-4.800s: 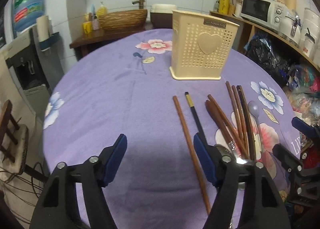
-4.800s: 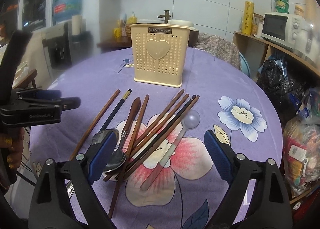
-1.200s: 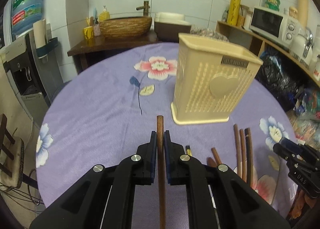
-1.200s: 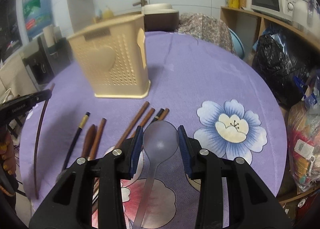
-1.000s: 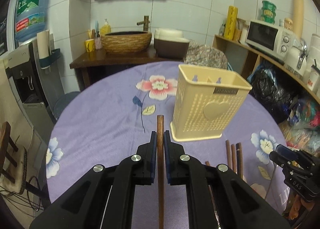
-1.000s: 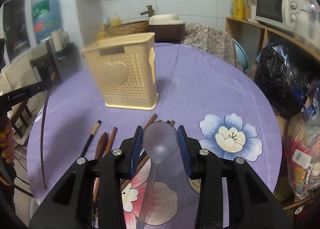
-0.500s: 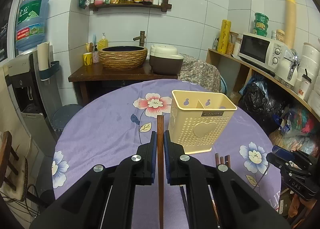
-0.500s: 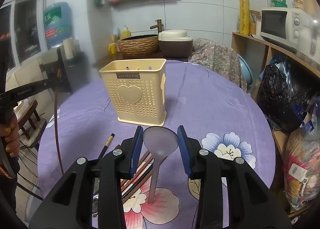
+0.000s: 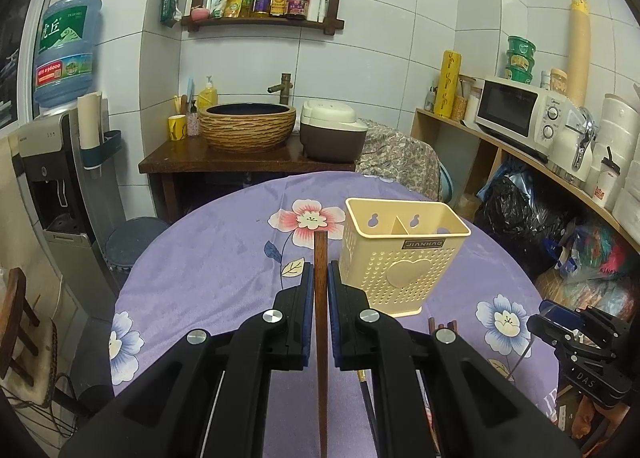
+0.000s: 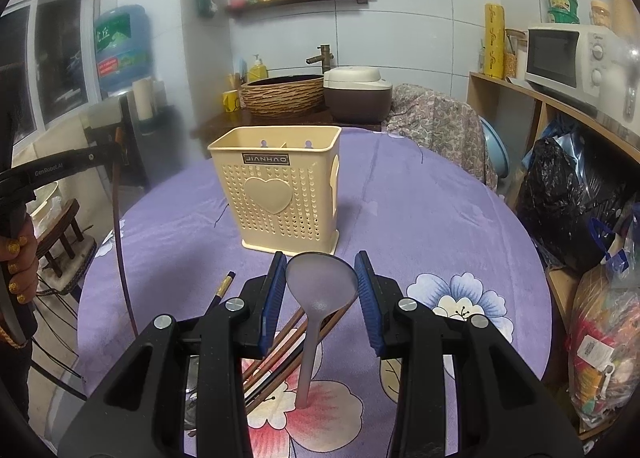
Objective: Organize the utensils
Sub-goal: 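Lift the clear spoon with the right tool and the chopstick with the left tool, then drop the clear spoon and wooden chopstick into the cream holder, opening both tools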
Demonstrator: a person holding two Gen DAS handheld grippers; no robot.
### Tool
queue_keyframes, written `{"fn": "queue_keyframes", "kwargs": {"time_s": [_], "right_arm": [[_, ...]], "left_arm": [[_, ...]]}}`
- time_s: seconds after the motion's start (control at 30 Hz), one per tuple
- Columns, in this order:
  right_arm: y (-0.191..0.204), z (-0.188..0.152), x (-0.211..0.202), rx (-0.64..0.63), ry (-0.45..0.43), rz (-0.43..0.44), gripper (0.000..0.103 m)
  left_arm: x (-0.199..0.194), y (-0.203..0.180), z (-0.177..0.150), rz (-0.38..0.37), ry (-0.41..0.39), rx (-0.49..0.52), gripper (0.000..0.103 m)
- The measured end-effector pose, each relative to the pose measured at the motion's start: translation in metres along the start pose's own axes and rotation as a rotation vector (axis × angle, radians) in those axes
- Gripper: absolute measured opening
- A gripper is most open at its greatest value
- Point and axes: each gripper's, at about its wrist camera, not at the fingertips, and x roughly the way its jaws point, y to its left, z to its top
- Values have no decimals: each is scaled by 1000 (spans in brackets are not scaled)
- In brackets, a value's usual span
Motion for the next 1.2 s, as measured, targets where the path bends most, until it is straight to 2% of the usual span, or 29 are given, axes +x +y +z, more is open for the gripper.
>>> {"fn": "queue_keyframes", "kwargs": {"time_s": [0.23,0.43,0.53,0.67,0.87,1.03,1.2], "right_arm": [[1,4,-1,-5,-13,9,36],[5,28,0,-10,-34,46,36],[9,57,-2,-30,-70,65,36],[14,117,-8,-40,-150,81,36],[20,194,-4,-40,-242,67,36],[20,216,25,-23,-238,53,36],[18,200,58,-33,-213,12,36]], "left_arm": [[-2,2,8,-9,-10,-4,8],[-14,2,46,-34,-62,-3,8],[-24,-2,77,-61,-100,3,8],[-39,-16,128,-102,-154,21,8],[-49,-44,184,-87,-247,62,8],[-29,-58,190,-60,-271,74,8],[10,-59,170,-38,-227,61,8]]}}
